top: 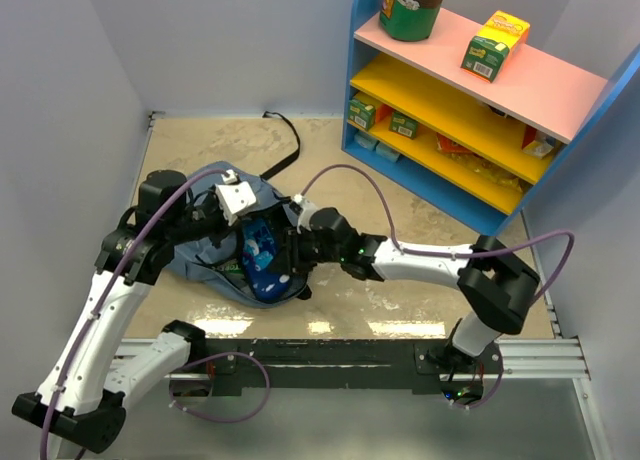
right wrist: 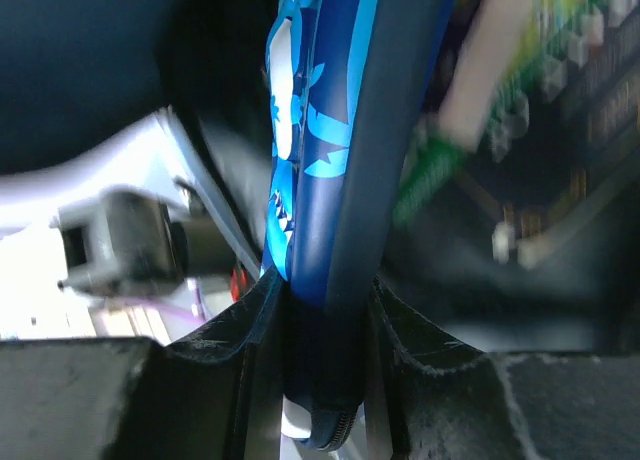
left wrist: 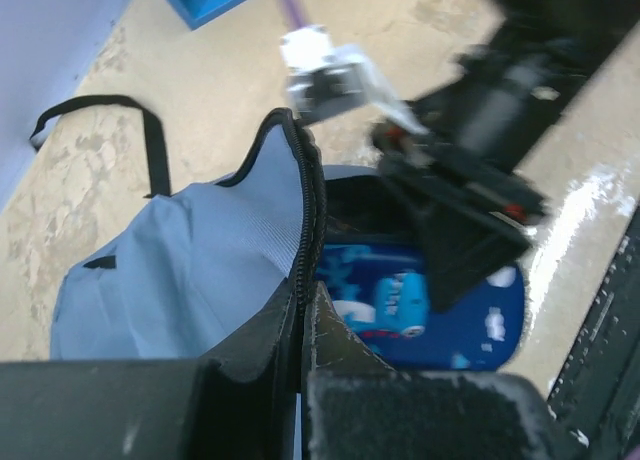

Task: Pack the student bag
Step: Place the stationery in the student bag.

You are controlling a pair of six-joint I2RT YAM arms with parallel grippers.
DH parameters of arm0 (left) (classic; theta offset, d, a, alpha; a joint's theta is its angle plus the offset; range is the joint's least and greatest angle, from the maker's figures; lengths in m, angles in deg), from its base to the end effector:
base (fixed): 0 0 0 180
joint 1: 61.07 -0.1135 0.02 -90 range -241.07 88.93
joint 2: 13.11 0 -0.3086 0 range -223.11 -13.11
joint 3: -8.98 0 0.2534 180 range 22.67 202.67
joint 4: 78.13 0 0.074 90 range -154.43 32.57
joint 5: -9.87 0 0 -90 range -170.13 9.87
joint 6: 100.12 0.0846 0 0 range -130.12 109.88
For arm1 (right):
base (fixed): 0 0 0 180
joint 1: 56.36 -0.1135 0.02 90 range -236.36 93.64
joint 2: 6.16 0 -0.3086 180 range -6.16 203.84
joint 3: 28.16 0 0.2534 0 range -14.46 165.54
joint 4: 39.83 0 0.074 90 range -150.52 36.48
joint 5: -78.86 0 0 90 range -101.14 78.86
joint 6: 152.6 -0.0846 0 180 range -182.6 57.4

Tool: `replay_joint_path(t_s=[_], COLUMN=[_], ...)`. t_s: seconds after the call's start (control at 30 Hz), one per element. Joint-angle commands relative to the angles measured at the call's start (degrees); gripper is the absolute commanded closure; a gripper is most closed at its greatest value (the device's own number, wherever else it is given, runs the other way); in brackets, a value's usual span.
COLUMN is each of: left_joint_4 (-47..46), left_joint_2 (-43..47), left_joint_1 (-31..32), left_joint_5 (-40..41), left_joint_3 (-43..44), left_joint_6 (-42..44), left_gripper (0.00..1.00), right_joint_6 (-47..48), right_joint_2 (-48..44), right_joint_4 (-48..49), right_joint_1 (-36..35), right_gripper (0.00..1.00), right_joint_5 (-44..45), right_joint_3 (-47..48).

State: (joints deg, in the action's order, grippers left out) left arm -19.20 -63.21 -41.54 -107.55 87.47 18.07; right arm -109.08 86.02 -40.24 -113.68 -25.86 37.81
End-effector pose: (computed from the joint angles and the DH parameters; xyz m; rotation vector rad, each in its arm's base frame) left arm 0.1504 -0.0947 0.3950 1.0872 1.7540 -0.4091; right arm 0.1970 0.3469 0.2401 -0.4024 2.2870 1.3091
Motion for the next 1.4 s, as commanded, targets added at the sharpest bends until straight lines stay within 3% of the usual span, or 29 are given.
replay_joint_path(t_s=[0.0,0.2,0.33,0.4,0.43,0.5,0.63,0.83,0.97,1.1,1.3,1.37], left_joint_4=[0.8,8.7,7.9,5.3,4.3,0.1,-2.5,6.4,9.7,7.9,4.8,4.5], left_joint_2=[3.3,1.9,2.3,3.1,3.3,4.0,4.7,-0.1,-2.0,-2.2,-3.9,-4.6], left_joint_1=[0.3,0.3,0.3,0.3,0.4,0.3,0.3,0.3,0.4,0.4,0.4,0.5], left_joint_5=[-13.2,-16.8,-16.0,-14.4,-13.9,-12.8,-20.8,-22.0,-24.4,-23.9,-22.1,-22.0], left_joint_3=[3.4,4.0,2.9,1.9,0.8,-0.7,-5.7,-6.0,-8.2,-9.5,-10.8,-10.6], left_joint_6=[6.5,10.7,10.6,8.8,8.0,2.4,-1.1,7.7,9.7,9.8,10.5,10.7], left_gripper=[1.0,1.0,1.0,1.0,1.0,1.0,1.0,1.0,1.0,1.0,1.0,1.0], right_joint_6=[1.7,-2.2,-4.6,-4.1,-3.7,-4.1,-5.0,-3.9,-3.0,-4.8,-9.1,-9.8], right_joint_2=[4.9,12.2,12.5,9.3,7.6,2.5,-17.9,-28.4,-24.5,-20.5,-13.7,-10.8], right_joint_4=[-3.4,-0.2,6.0,7.2,7.1,5.5,7.5,-4.7,-12.6,-13.1,-12.5,-12.6], right_joint_1=[3.3,6.0,6.0,5.8,5.8,5.7,5.7,4.9,4.3,-1.7,-8.5,-8.6], right_gripper=[0.97,0.87,0.4,0.27,0.14,0.05,0.02,0.12,0.16,0.01,0.02,0.1], right_joint_5=[0.0,1.5,2.4,4.9,6.1,14.1,23.0,27.2,29.4,32.3,34.7,34.8], right_joint_3=[11.4,18.8,15.6,11.3,9.4,3.5,-8.7,-13.7,-13.3,-14.1,-12.4,-10.9])
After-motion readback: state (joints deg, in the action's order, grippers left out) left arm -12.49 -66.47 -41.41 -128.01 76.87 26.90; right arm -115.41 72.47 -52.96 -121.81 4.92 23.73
